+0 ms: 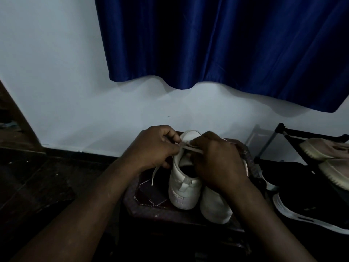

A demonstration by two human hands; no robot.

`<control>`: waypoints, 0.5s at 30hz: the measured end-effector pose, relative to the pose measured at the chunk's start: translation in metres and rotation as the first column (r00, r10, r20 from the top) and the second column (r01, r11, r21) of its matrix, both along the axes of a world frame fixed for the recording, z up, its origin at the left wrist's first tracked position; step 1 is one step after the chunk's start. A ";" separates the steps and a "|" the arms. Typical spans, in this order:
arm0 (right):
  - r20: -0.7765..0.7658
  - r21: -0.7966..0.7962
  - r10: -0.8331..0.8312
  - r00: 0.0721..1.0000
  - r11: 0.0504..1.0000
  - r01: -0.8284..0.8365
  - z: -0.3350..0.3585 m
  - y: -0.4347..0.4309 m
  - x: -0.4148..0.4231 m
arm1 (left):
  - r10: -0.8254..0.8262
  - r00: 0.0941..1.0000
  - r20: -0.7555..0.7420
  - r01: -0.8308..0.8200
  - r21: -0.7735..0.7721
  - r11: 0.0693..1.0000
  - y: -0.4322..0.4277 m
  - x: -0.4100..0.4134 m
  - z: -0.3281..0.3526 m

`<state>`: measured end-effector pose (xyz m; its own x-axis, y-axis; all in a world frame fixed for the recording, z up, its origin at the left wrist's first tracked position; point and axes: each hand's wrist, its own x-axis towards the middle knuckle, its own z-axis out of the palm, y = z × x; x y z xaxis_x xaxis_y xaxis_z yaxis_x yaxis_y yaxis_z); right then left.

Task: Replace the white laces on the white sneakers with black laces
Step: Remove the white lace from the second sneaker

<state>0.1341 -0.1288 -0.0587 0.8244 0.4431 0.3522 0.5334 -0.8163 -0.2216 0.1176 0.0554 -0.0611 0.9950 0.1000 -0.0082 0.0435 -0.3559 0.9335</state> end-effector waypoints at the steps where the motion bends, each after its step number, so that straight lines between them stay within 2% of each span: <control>1: -0.001 -0.038 -0.014 1.000 0.999 0.014 0.001 0.001 0.000 | -0.002 1.000 -0.001 0.002 0.004 1.000 -0.001 -0.001 0.001; 3: 0.023 -0.013 -0.020 1.000 1.000 0.020 0.001 0.000 0.001 | -0.003 1.000 0.000 0.003 0.012 1.000 -0.002 -0.002 0.002; 5: 0.059 0.094 -0.026 0.998 0.995 0.021 -0.001 -0.002 0.003 | -0.001 1.000 0.003 0.001 0.019 1.000 -0.002 -0.002 0.003; 6: 0.054 0.237 -0.031 0.998 0.971 0.018 -0.001 -0.003 0.005 | 0.000 1.000 0.003 -0.001 0.027 1.000 -0.002 -0.002 0.004; 7: 0.002 0.442 -0.034 0.999 0.897 0.030 0.000 -0.006 0.005 | 0.002 1.000 0.004 -0.002 0.036 0.999 -0.002 -0.002 0.004; 8: -0.070 0.650 -0.020 0.997 0.757 0.060 0.002 -0.009 0.005 | 0.004 1.000 0.004 -0.004 0.044 0.999 -0.002 -0.002 0.004; 9: -0.130 0.813 0.019 0.991 0.574 0.096 0.007 -0.011 0.006 | 0.006 1.000 0.006 -0.006 0.050 0.999 -0.002 -0.002 0.004; 10: -0.174 0.910 0.084 0.981 0.396 0.127 0.012 -0.013 0.005 | 0.009 1.000 0.009 -0.010 0.055 0.998 -0.003 -0.003 0.005; 13: -0.170 0.978 0.300 0.939 -0.062 0.197 0.020 -0.014 0.004 | 0.008 0.999 0.033 -0.011 0.091 0.996 -0.006 -0.003 0.006; 15: -0.133 0.929 0.404 0.905 -0.268 0.256 0.021 -0.020 0.006 | -0.009 0.999 0.053 0.001 0.150 0.989 -0.007 -0.002 0.006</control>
